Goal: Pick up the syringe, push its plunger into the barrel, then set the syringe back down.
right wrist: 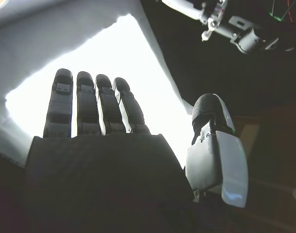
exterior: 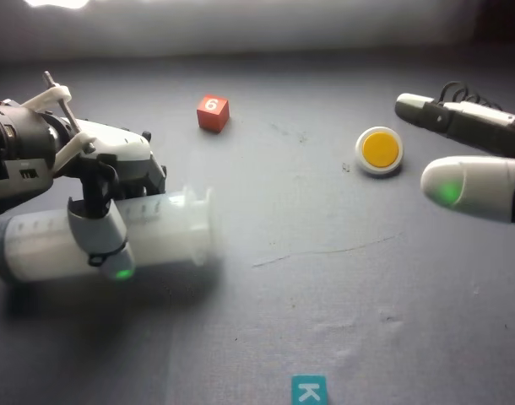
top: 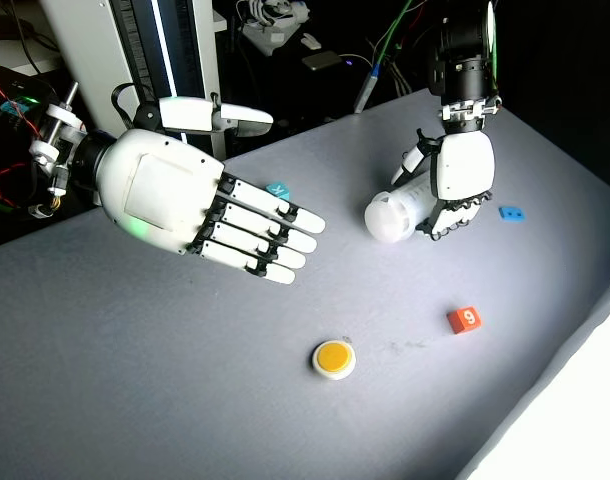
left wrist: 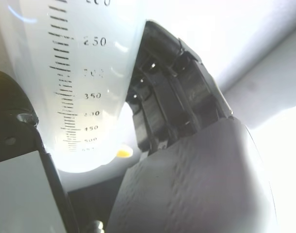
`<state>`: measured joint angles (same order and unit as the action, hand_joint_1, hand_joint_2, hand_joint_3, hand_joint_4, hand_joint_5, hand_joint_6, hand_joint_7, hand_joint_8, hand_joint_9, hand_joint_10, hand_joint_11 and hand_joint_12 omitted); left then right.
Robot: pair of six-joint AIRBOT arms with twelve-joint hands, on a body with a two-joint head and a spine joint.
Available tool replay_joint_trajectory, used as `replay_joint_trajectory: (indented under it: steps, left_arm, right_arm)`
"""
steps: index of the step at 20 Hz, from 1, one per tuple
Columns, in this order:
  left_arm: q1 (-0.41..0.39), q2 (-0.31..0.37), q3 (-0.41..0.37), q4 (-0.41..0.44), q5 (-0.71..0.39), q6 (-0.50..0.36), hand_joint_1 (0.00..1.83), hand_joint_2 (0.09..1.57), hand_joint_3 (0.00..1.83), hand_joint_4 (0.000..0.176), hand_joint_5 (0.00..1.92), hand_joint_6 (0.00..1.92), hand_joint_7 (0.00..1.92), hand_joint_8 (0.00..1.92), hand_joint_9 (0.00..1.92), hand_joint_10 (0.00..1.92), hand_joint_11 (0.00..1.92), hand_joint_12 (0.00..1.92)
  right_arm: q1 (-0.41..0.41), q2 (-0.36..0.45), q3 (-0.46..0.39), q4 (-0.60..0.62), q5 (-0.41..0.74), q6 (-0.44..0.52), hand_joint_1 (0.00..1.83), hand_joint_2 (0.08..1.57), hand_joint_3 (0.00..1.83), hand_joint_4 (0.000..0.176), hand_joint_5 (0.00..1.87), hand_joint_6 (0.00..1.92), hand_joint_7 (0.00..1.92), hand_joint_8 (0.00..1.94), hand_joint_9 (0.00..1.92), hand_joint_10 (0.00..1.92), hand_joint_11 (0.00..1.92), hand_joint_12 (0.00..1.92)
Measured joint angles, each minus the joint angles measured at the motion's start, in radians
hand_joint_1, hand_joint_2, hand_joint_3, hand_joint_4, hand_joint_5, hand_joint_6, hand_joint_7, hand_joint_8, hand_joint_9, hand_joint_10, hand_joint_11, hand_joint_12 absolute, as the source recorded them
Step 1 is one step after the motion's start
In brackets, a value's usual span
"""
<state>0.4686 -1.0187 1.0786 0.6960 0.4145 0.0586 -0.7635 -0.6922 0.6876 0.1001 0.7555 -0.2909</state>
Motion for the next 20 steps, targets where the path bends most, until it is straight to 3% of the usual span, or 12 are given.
replay_joint_trajectory:
  steps: [1,2,4,6,10,12,15,19,20]
  left_arm:
    - [0.001,0.0,-0.007,0.0,0.0,0.0,0.82,1.13,0.0,0.0,0.27,0.09,0.38,0.05,0.27,0.34,0.0,1.13]
    - [0.001,0.0,-0.007,-0.001,-0.005,0.0,0.69,1.12,0.0,0.0,0.15,0.02,0.22,0.01,0.16,0.17,0.0,0.81]
    - [0.001,0.0,-0.007,0.0,-0.01,-0.001,0.63,1.04,0.0,0.0,0.06,0.0,0.08,0.0,0.05,0.05,0.0,0.38]
    - [-0.002,0.0,-0.007,0.0,-0.009,0.0,0.62,0.98,0.0,0.0,0.01,0.0,0.02,0.01,0.01,0.01,0.0,0.18]
    - [-0.039,0.046,-0.037,0.002,-0.022,-0.001,0.59,0.97,0.0,0.0,0.0,0.0,0.02,0.0,0.0,0.0,0.0,0.08]
    - [-0.061,0.084,-0.054,0.067,-0.105,-0.001,0.58,0.98,0.0,0.0,0.0,0.0,0.0,0.0,0.0,0.0,0.0,0.02]
    - [-0.068,0.125,-0.058,0.144,-0.274,-0.001,0.53,0.99,0.01,0.0,0.0,0.0,0.02,0.01,0.02,0.01,0.03,0.02]
    - [-0.068,0.18,-0.032,0.319,-0.655,0.0,0.4,0.99,0.0,0.0,0.0,0.0,0.03,0.01,0.05,0.02,0.05,0.03]
    - [-0.065,0.195,-0.025,0.351,-0.751,0.0,0.38,1.01,0.0,0.0,0.02,0.0,0.11,0.01,0.12,0.01,0.01,0.23]
  right_arm:
    - [0.0,0.0,0.0,-0.004,-0.013,-0.004,0.0,1.14,0.0,0.0,0.0,0.0,0.0,0.0,0.0,0.0,0.0,0.0]
    - [0.0,0.0,0.0,-0.003,-0.024,-0.006,0.0,1.14,0.0,0.0,0.0,0.0,0.0,0.0,0.0,0.0,0.0,0.0]
    - [0.0,0.0,0.0,-0.003,-0.03,-0.008,0.0,1.14,0.0,0.0,0.0,0.0,0.0,0.0,0.0,0.0,0.0,0.0]
    - [0.0,0.0,0.0,-0.013,-0.029,-0.008,0.0,1.14,0.0,0.0,0.0,0.0,0.0,0.0,0.0,0.0,0.0,0.0]
    - [-0.01,0.003,0.0,-0.116,-0.014,-0.01,0.0,1.14,0.0,0.0,0.0,0.0,0.0,0.0,0.0,0.0,0.0,0.0]
    - [-0.011,0.008,0.0,-0.118,-0.009,-0.01,0.0,1.13,0.0,0.0,0.0,0.0,0.0,0.0,0.0,0.0,0.0,0.0]
    - [-0.007,0.015,0.0,-0.109,-0.008,-0.031,0.0,1.14,0.0,0.0,0.0,0.0,0.0,0.0,0.0,0.0,0.0,0.0]
    - [0.021,0.024,0.0,-0.113,-0.014,-0.049,0.0,1.12,0.0,0.0,0.0,0.0,0.0,0.0,0.0,0.0,0.0,0.0]
    - [0.025,0.024,0.0,-0.113,-0.016,-0.05,0.0,1.13,0.0,0.0,0.0,0.0,0.0,0.0,0.0,0.0,0.0,0.0]
